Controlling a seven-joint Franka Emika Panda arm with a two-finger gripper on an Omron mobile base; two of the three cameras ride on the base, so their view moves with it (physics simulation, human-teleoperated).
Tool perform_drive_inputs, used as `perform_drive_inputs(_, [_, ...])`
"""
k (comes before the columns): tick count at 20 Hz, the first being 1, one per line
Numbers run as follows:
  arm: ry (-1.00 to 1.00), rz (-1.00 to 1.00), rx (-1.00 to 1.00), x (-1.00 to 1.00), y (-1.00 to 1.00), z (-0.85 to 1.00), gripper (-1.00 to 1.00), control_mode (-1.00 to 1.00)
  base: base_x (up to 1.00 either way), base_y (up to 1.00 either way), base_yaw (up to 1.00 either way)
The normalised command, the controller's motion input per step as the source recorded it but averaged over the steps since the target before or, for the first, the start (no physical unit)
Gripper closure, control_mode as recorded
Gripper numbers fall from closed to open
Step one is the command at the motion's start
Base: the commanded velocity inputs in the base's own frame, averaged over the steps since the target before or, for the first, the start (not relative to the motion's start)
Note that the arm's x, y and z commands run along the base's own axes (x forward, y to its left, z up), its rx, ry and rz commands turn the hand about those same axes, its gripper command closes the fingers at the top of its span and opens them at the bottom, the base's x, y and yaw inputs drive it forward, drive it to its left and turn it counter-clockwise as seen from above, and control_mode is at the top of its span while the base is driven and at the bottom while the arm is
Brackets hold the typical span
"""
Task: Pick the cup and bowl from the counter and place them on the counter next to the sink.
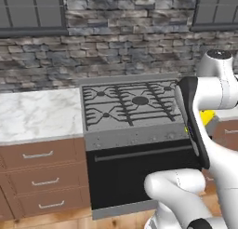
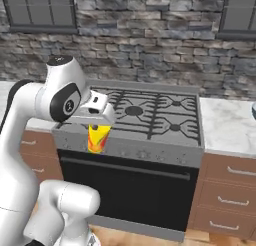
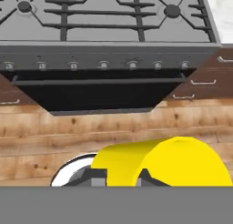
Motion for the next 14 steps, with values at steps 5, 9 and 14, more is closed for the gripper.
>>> perform_drive_inputs(5, [0.0,0.0,0.0,0.0,0.0,0.0,1.0,1.0,-0.25,0.04,0.79])
perform_drive_inputs(9, [0.0,0.0,0.0,0.0,0.0,0.0,1.0,1.0,0.0,0.0,1.0])
perform_drive_inputs(14, [0.0,0.0,0.0,0.0,0.0,0.0,1.0,1.0,0.0,0.0,1.0])
